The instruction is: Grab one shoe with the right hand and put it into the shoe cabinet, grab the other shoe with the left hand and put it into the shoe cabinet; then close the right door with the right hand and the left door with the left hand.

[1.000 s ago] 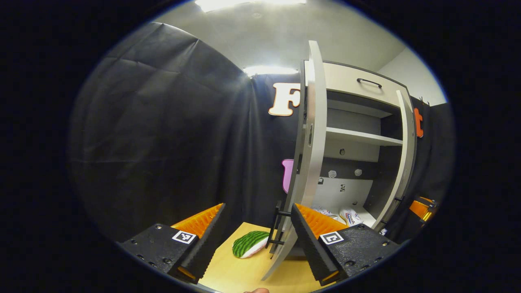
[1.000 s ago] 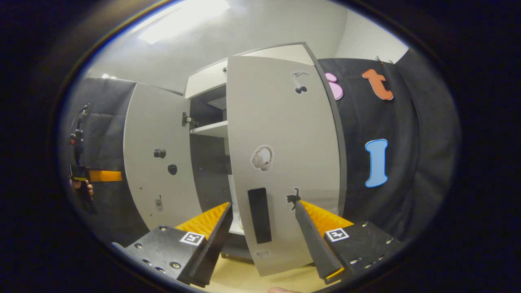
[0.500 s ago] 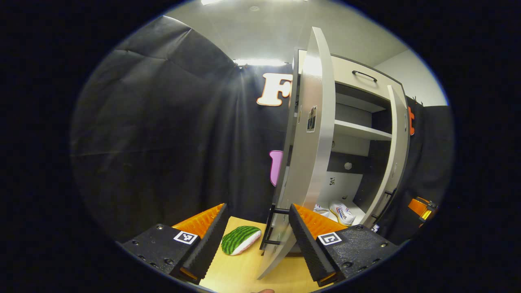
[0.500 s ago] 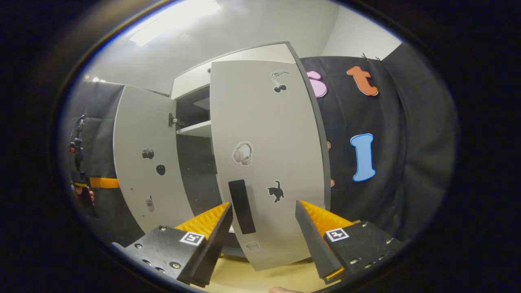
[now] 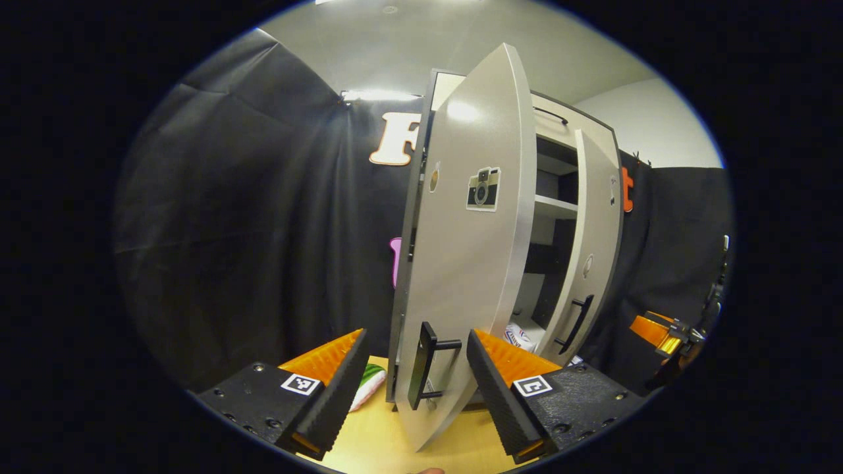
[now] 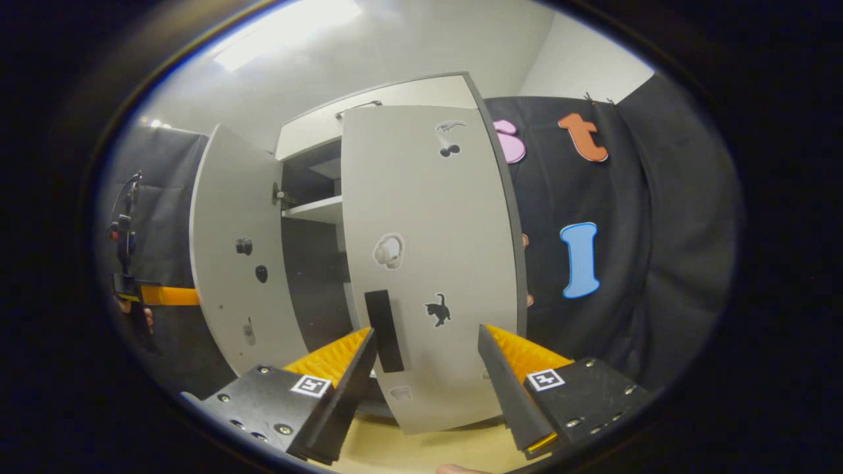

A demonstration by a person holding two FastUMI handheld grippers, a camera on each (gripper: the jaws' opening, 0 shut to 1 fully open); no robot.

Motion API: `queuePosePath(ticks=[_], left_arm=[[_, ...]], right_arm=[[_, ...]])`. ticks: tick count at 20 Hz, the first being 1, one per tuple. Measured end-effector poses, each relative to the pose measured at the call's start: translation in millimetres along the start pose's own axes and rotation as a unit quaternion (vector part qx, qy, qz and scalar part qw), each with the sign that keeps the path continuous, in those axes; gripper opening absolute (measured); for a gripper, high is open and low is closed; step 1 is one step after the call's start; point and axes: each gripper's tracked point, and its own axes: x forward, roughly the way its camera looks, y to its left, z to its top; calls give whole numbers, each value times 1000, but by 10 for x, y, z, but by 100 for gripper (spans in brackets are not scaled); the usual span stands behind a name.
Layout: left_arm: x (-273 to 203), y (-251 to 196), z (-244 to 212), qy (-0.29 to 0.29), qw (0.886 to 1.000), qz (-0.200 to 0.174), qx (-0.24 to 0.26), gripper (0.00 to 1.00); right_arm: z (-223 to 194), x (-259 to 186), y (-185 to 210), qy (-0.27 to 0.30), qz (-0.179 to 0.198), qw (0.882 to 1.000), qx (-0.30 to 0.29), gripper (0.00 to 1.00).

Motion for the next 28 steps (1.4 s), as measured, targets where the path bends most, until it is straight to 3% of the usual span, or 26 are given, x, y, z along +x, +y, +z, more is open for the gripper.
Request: queuePosePath(ticks=[4,9,10,11,14,15,16,17,18,27,28], left_arm=[[108,-241,-52,2,999,-38,-15,91],[308,-398,-48,-1,999,-50,-10,92],[351,-451,-58,0,998,-57,-13,91],[389,-504,-67,1,998,-64,-17,92],[505,-780,-148,13,993,-108,-36,87],[544,-895,-176,18,991,-125,-44,92],[550,-955,-207,20,990,-135,-45,92],[563,-978,-225,20,989,-139,-40,92],[581,-991,-238,20,990,-139,-32,93],[692,-1301,-283,25,988,-150,-15,93],[689,-1312,-290,25,988,-149,-13,93]], right_arm=[[38,-52,-117,-3,-16,1000,-3,93],[152,-172,-317,-14,-41,999,-11,93],[173,-193,-356,-16,-46,999,-12,85],[181,-211,-399,-17,-50,999,-12,85],[198,-253,-510,-17,-62,998,-12,93],[200,-251,-537,-16,-65,998,-12,85],[208,-269,-558,-16,-67,998,-12,85],[228,-277,-591,-17,-69,997,-13,85],[237,-288,-609,-18,-71,997,-15,93],[241,-321,-753,-14,-75,997,-16,93],[237,-314,-751,-13,-74,997,-15,85]])
